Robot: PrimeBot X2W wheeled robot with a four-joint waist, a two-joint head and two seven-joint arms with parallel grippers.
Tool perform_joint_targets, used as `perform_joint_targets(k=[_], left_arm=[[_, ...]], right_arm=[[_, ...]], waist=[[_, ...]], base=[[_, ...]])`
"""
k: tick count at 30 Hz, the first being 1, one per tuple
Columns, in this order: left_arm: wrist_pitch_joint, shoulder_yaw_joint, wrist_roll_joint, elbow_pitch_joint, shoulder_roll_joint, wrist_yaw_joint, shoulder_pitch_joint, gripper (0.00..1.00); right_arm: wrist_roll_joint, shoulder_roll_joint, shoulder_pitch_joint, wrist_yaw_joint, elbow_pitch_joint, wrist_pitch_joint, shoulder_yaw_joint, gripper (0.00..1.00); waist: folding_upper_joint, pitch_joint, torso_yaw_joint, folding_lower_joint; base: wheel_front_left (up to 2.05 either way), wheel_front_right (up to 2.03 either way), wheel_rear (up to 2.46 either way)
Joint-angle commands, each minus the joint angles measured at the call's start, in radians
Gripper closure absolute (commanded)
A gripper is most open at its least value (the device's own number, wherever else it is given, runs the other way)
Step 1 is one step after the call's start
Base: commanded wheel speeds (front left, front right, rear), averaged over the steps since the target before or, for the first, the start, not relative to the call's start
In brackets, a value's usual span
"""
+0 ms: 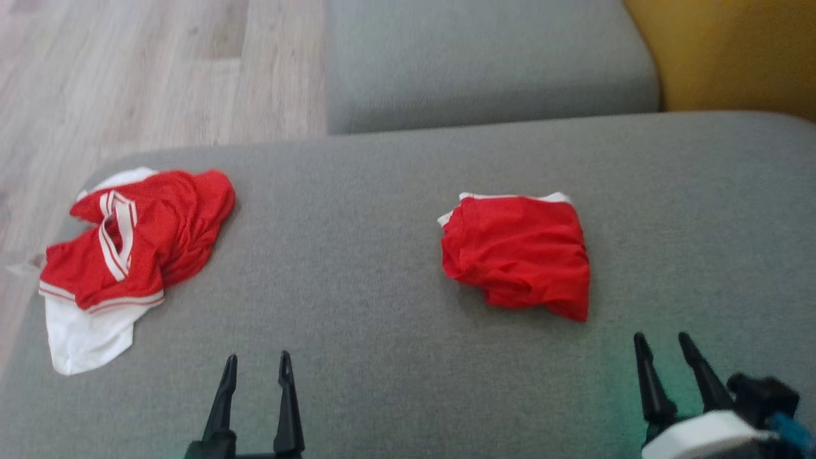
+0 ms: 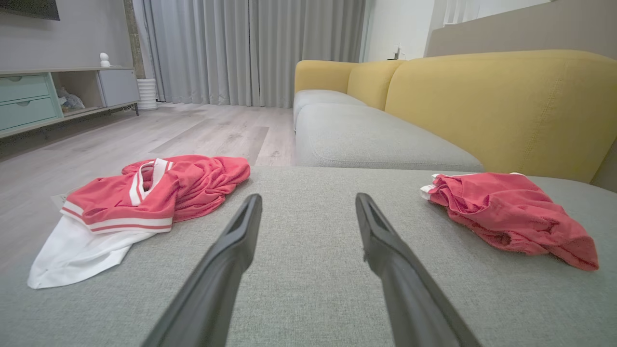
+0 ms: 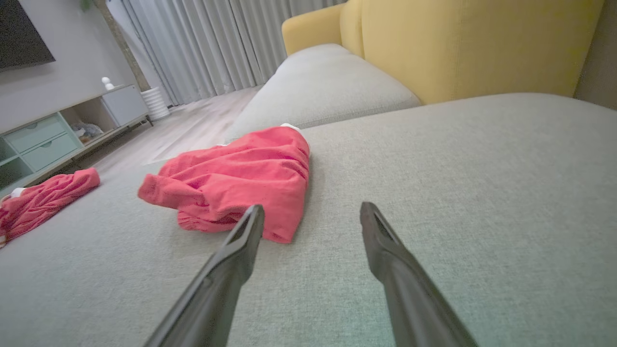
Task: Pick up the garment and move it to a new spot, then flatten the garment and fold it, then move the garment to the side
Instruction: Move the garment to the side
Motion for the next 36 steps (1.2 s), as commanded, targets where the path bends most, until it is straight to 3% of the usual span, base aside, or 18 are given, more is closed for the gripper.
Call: perform_joint_targets(k=[1,11,18,19,20,27,36], left_arm=[[-0.005,0.027,0.015,-0.035,-0.003,0.003,-0.059,0.00],[-0.005,-0.057,0.037,-0.060,-0.003,0.019,-0.169,0.00],[-0.005,-0.123,0.018,-0.051,-0.003,0.034,-0.228,0.00],[-0.005,-0.129,0.016,-0.048,-0.003,0.037,-0.232,0.00],[-0.005,-0.134,0.014,-0.046,-0.003,0.040,-0.235,0.00],[-0.005,-0.130,0.009,-0.049,-0.003,0.057,-0.232,0.00],[-0.005,-0.150,0.036,-0.083,-0.003,0.062,-0.311,0.00]], right_arm=[[0.009,-0.016,-0.083,0.007,-0.015,-0.014,0.010,0.00],[0.128,-0.097,-0.462,0.007,0.370,0.049,0.084,0.00],[0.295,-0.112,-0.594,0.007,0.490,0.172,0.230,0.00],[0.316,-0.112,-0.595,0.007,0.493,0.187,0.259,0.59],[0.338,-0.115,-0.595,0.007,0.492,0.196,0.285,1.00],[0.469,-0.202,-0.604,0.007,0.473,0.195,0.379,1.00],[0.475,-0.477,-0.717,0.007,0.472,0.166,0.439,1.00]], waist=[[0.0000,0.029,0.011,0.0000],[0.0000,0.203,0.074,0.0000],[0.0000,0.258,0.108,0.0000],[0.0000,0.259,0.111,0.0000],[0.0000,0.258,0.112,0.0000],[0.0000,0.265,0.060,0.0000],[0.0000,0.412,-0.042,0.0000]], base=[[0.00,0.00,0.00],[0.00,0.00,0.00],[0.00,0.00,0.00],[0.00,0.00,0.00],[0.00,0.00,0.00],[0.00,0.00,0.00],[0.00,0.00,0.00]])
